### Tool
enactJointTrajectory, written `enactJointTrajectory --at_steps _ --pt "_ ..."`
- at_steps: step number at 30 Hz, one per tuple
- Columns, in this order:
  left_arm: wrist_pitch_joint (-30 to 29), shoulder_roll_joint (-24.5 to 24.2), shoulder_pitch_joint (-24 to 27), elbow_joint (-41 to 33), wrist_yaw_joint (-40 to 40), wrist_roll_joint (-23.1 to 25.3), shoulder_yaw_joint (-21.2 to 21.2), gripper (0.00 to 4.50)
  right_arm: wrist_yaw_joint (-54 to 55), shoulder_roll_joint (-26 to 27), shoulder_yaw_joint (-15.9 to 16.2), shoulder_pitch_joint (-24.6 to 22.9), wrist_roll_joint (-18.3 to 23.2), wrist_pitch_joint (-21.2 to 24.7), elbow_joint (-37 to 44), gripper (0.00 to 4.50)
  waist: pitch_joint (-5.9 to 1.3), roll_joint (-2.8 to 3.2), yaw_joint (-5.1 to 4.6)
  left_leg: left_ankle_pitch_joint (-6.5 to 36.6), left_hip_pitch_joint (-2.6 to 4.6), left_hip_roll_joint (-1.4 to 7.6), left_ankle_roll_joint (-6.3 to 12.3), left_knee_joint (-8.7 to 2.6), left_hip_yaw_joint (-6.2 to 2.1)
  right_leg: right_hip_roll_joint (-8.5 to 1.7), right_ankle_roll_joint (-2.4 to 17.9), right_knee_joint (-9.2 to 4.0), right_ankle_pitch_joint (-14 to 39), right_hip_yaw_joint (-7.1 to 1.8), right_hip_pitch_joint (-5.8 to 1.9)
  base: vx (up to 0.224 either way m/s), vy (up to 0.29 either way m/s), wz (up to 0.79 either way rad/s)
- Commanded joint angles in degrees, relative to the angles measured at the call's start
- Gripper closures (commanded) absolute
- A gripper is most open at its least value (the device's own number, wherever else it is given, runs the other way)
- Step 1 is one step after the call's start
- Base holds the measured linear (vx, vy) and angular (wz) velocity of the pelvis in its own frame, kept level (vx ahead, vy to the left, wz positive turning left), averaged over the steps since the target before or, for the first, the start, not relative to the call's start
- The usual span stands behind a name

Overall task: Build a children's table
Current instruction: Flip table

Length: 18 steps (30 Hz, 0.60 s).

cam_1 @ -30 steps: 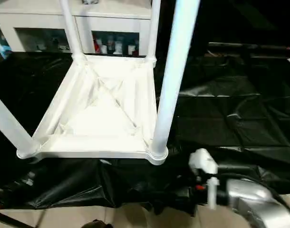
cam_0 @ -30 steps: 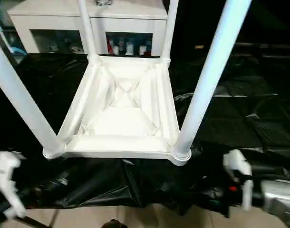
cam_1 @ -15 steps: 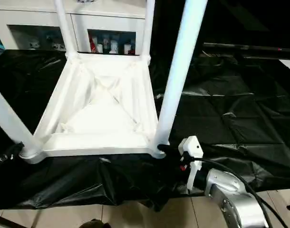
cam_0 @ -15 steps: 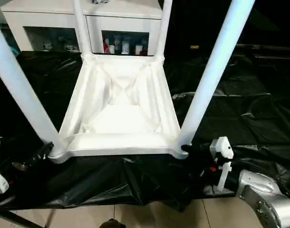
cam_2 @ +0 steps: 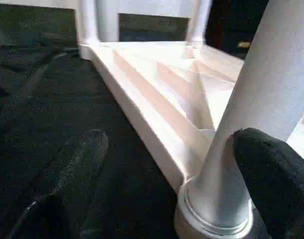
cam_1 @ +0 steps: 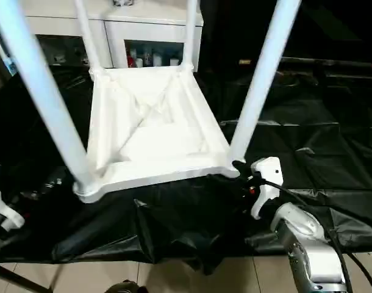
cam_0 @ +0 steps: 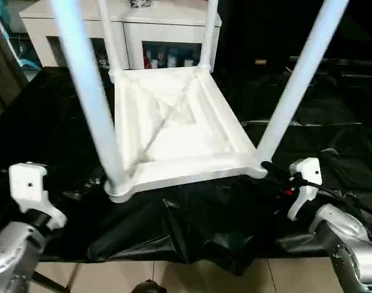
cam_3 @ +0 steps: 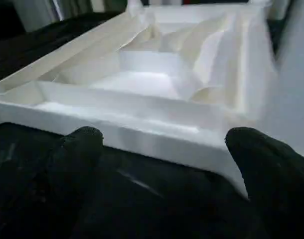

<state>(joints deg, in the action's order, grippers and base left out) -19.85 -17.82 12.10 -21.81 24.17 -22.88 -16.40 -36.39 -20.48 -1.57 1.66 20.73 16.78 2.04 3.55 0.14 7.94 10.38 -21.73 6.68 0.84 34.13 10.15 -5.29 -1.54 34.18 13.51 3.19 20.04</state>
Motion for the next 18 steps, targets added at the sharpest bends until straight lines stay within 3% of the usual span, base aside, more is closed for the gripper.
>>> enactJointTrajectory --at_steps 1,3,4,6,7,9,11,12,14,15,16,17,18 --pt "-0.17 0.45 0.57 -0.81 0.70 -0.44 1.18 0.02 -0.02 -0.28 0.43 -0.17 -0.75 0.01 1.54 0.00 -2.09 0.27 -0.40 30.20 1.94 6.77 -6.51 -6.71 -3.57 -4.76 7.54 -4.66 15.37 -3.60 0.93 0.000 0.000 0.00" --pt "-0.45 1.26 1.43 -0.75 1.26 -2.87 -0.17 0.02 0.00 -0.26 1.27 -0.01 -1.54 -0.38 1.45 0.00 -2.14 0.01 -0.44 29.42 1.79 6.67 -6.39 -6.70 -3.49 -4.69 7.67 -4.67 14.90 -3.56 0.78 0.000 0.000 0.00" --pt "-0.38 1.22 2.09 -1.22 2.04 -3.92 -0.46 0.02 -0.01 -0.25 1.51 0.15 -1.87 -0.55 1.23 0.00 -2.01 -0.65 -0.55 29.11 1.72 6.66 -6.05 -6.67 -3.37 -4.69 7.69 -4.76 15.13 -3.56 0.81 0.000 0.000 0.00" --pt "-0.69 1.00 2.94 -2.09 3.22 -5.35 -0.53 0.02 0.05 -0.26 1.68 0.28 -2.24 -0.75 0.89 0.00 -2.08 -0.37 -0.45 28.12 1.68 6.71 -5.57 -6.67 -3.43 -4.83 7.73 -4.76 15.27 -3.60 0.70 0.000 0.000 0.00" --pt "-1.29 0.20 4.57 -3.89 5.05 -6.91 -0.05 0.02 0.04 -0.51 2.11 0.40 -2.74 -0.86 0.65 0.00 -1.94 -1.18 -0.54 26.74 1.50 6.73 -4.84 -6.67 -3.31 -4.76 7.77 -4.75 14.82 -3.60 0.62 0.000 0.000 0.00" --pt "-1.70 -0.32 5.36 -4.84 5.98 -7.50 0.48 0.02 0.04 -0.68 2.40 0.38 -3.02 -0.86 0.66 0.00 -2.13 -0.90 -0.54 24.08 1.47 6.81 -4.17 -6.65 -3.17 -4.51 8.19 -4.44 12.09 -3.52 0.50 0.000 0.000 0.00" --pt "-0.93 -0.16 4.98 -4.36 5.76 -6.20 1.54 0.02 0.05 -0.71 2.72 0.34 -3.31 -0.92 0.63 0.00 -2.09 -0.99 -0.56 22.52 1.45 6.81 -3.76 -6.61 -3.07 -4.30 8.33 -4.32 9.89 -3.50 0.48 0.000 0.000 0.00" --pt "-0.31 0.16 4.18 -3.64 5.73 -5.40 2.47 0.02 -0.01 -0.73 2.77 0.34 -3.32 -0.87 0.65 0.00 -1.96 -1.76 -0.68 21.46 1.38 6.76 -3.14 -6.54 -2.86 -4.24 8.37 -4.30 8.95 -3.48 0.43 0.000 0.000 0.00" --pt "0.33 0.27 2.91 -2.40 5.93 -4.52 3.95 0.02 -0.12 -0.88 2.95 0.38 -3.61 -0.85 0.55 0.00 -1.91 -1.41 -0.63 20.10 1.47 6.77 -2.64 -6.48 -2.87 -4.25 8.36 -4.27 8.48 -3.47 0.40 0.000 0.000 0.00" --pt "0.49 0.25 2.36 -1.76 6.27 -4.24 4.64 0.02 -0.20 -1.05 3.07 0.37 -3.84 -0.93 0.48 0.00 -1.85 -1.77 -0.73 20.18 1.42 6.76 -2.69 -6.50 -2.87 -4.29 8.32 -4.28 8.86 -3.45 0.28 0.000 0.000 0.00" --pt "0.80 0.13 1.74 -0.91 6.29 -3.51 5.19 0.02 -0.27 -1.15 3.09 0.47 -3.92 -0.96 0.29 0.00 -1.97 -1.67 -0.76 19.66 1.41 6.74 -2.75 -6.46 -2.92 -4.34 8.22 -4.14 8.78 -3.40 0.16 0.000 0.000 0.00" --pt "1.27 0.12 0.67 0.25 6.25 -2.70 5.93 0.02 -0.35 -1.21 3.02 0.67 -3.94 -0.88 0.16 0.00 -1.80 -2.23 -0.96 19.38 1.34 6.75 -2.55 -6.47 -2.84 -4.30 8.24 -4.24 8.67 -3.41 0.21 0.000 0.000 0.00" --pt "1.45 0.27 -0.26 1.04 6.11 -2.23 6.62 0.02 -0.43 -1.21 2.98 0.78 -3.86 -0.71 0.20 0.00 -1.80 -2.03 -0.99 19.30 1.23 6.70 -2.52 -6.49 -2.95 -4.37 8.30 -4.10 8.94 -3.39 0.13 0.000 0.000 0.00"
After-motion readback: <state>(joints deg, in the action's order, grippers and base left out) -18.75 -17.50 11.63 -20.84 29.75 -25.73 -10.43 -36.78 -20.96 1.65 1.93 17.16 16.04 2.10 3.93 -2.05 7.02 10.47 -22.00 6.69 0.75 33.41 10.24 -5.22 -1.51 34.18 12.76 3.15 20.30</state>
